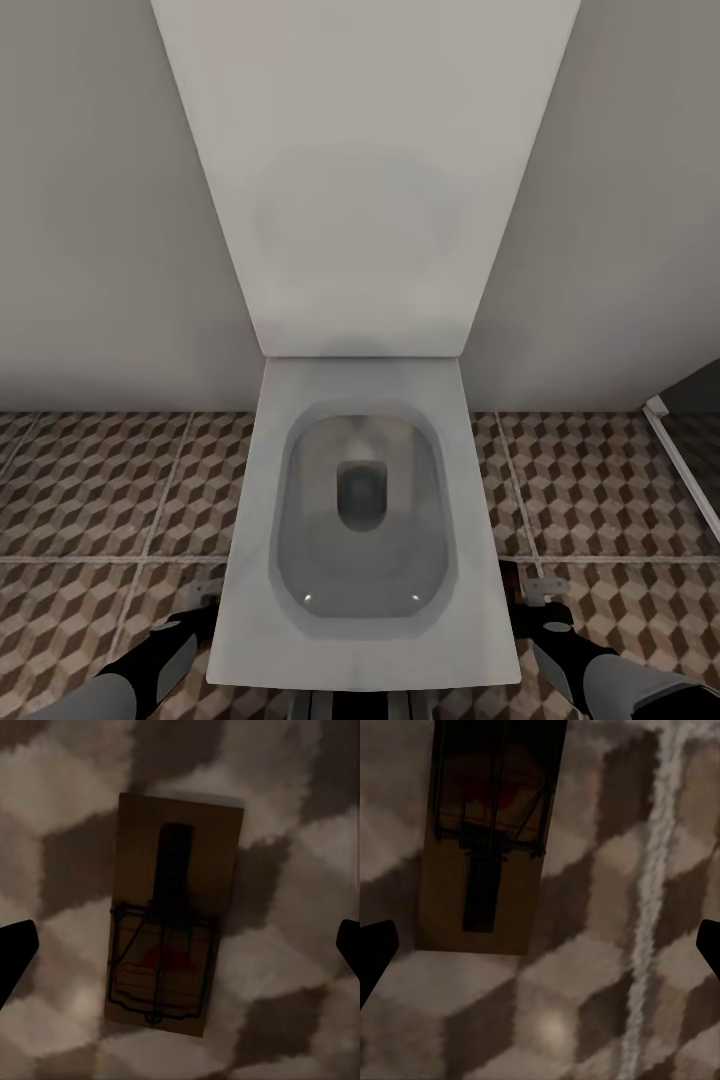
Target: Take the four mousetraps from the cabinet in the bathroom and place them on the bathroom floor. Make sure all four end up on the same floor surface, and ensure that at least two of them are either under or directly next to the same bathroom sink.
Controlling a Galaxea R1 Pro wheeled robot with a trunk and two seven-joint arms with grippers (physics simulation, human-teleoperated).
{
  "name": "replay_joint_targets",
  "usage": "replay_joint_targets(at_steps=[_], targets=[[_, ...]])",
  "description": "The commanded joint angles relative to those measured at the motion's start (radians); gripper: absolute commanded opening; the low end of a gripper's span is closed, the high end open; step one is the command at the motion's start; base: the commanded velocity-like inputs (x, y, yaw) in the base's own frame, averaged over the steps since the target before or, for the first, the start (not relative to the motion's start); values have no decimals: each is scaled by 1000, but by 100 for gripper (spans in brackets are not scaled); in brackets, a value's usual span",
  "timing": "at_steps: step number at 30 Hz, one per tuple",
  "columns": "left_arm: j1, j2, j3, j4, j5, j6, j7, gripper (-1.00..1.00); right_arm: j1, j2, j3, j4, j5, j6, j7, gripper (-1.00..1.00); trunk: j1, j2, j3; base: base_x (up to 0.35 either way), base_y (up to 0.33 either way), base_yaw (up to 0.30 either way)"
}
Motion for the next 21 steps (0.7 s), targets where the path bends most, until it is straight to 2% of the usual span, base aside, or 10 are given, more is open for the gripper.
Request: replay_joint_targets(at_steps=[1, 14, 21], targets=[[0, 0, -9, -2, 8, 4, 6, 100, -1, 0, 9, 1, -10, -4, -1, 100, 0, 0, -1, 0, 0, 0], [0, 0, -9, -2, 7, 1, 6, 100, 0, 0, 8, 1, -10, -4, -1, 100, 0, 0, -1, 0, 0, 0], [0, 2, -9, -5, 5, -30, 5, 100, 0, 0, 8, 1, -10, -4, -1, 100, 0, 0, -1, 0, 0, 0]])
